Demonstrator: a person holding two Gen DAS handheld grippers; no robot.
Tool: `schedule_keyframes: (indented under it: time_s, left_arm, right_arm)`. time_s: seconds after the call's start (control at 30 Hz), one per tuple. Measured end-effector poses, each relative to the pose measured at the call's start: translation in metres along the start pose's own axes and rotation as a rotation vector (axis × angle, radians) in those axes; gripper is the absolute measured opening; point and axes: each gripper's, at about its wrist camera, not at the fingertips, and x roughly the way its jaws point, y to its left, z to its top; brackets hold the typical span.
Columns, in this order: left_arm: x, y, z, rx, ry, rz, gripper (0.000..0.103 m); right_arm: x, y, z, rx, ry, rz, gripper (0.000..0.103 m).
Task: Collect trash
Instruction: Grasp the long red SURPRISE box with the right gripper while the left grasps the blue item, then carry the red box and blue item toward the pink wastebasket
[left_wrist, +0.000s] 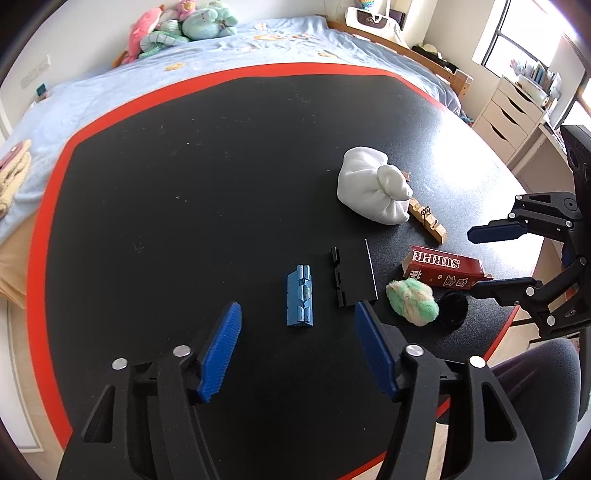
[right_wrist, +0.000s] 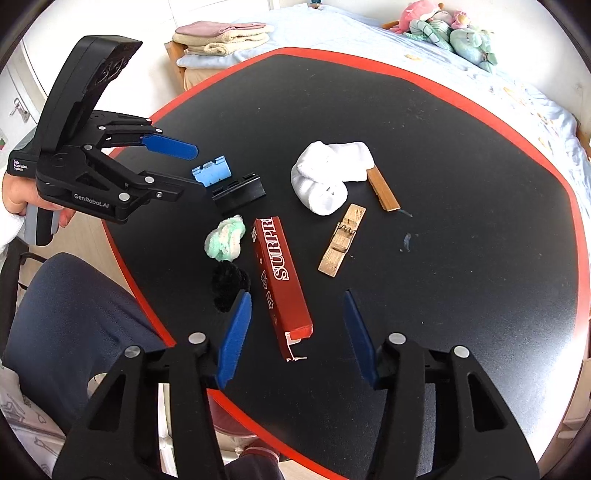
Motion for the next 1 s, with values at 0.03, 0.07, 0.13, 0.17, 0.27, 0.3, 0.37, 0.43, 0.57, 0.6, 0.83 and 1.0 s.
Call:
schedule_keyframes:
  time_s: [0.03,0.07,0.13,0.17,0.27,0.3,0.37,0.43,0.57,0.6,0.83,1.0]
  left_arm:
    - [0.001,0.001,0.0,0.001,0.002,0.004,0.05]
    - [0.003,0.002,0.0,-0.001,0.003,0.005,0.046]
    - [0.003,0.004,0.001,-0.003,-0.006,0.007,0.04]
    - [0.003,0.004,0.001,-0.004,-0.008,0.008,0.036]
    - [0.003,0.003,0.001,0.001,-0.008,0.009,0.017]
    - [0.003,0.002,0.001,0.004,-0.007,0.009,0.014]
    - [0.003,0.001,0.001,0.006,-0.007,0.007,0.014]
    - [0.002,0.0,0.0,0.007,-0.01,0.008,0.014]
    - [-0.002,-0.001,0.0,0.003,-0.022,0.01,0.014]
    - [-0.004,-0.004,0.0,0.004,-0.026,0.01,0.014]
    - [-0.033,-0.011,-0.011,0.013,-0.064,0.0,0.014]
    - [-0.057,-0.023,-0.02,0.025,-0.092,-0.014,0.014]
  right_arm:
    - [0.002,0.0,0.0,-0.003,0.003,0.004,0.042]
    - [0.004,0.0,0.0,-0.004,0.004,0.006,0.04]
    - [0.006,0.001,0.0,-0.006,0.004,0.011,0.032]
    - [0.007,0.001,0.0,-0.006,0.004,0.014,0.029]
    - [0.008,0.002,0.0,-0.005,0.0,0.02,0.023]
    - [0.007,0.002,0.0,-0.003,-0.003,0.023,0.021]
    - [0.006,0.003,-0.001,-0.002,-0.006,0.02,0.016]
    - [0.004,0.003,-0.003,0.002,-0.011,0.019,0.015]
    - [0.0,0.004,-0.006,0.014,-0.023,0.017,0.015]
    - [-0.002,0.005,-0.007,0.02,-0.03,0.014,0.015]
    - [-0.028,0.014,-0.008,0.063,-0.08,0.003,0.015]
    - [-0.052,0.024,-0.014,0.093,-0.119,-0.012,0.015]
